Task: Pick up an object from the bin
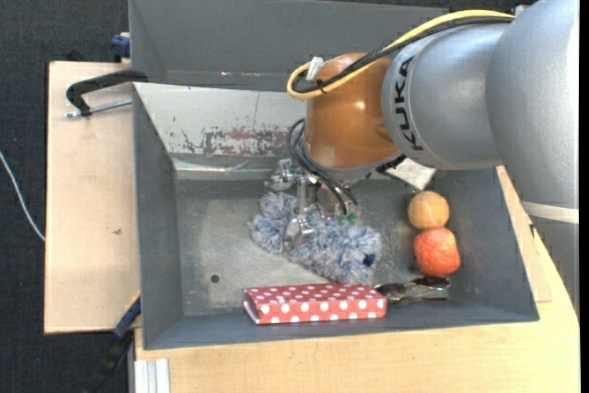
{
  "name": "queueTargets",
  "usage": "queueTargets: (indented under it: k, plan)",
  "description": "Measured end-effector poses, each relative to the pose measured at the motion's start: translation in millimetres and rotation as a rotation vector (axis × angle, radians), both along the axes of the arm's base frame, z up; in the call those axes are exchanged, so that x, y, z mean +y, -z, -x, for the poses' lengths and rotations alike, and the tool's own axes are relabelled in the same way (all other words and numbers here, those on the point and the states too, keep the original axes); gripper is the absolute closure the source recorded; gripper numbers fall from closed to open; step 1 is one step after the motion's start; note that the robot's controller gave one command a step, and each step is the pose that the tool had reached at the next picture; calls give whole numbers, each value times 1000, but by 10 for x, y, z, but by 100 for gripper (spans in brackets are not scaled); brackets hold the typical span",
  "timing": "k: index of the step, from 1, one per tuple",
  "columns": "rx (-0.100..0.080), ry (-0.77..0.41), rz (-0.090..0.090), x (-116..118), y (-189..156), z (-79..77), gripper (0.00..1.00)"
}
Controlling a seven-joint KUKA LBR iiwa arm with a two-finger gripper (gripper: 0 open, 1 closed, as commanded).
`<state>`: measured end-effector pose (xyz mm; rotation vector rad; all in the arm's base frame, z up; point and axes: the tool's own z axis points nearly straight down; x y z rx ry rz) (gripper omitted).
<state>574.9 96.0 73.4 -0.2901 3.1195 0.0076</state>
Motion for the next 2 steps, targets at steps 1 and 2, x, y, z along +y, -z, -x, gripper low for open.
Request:
queueTargets:
  k: [1, 2]
  plan:
    - [-1, -29, 4, 116, -9, 21, 0]
    - [-1, -1, 0, 28, -36, -26, 100]
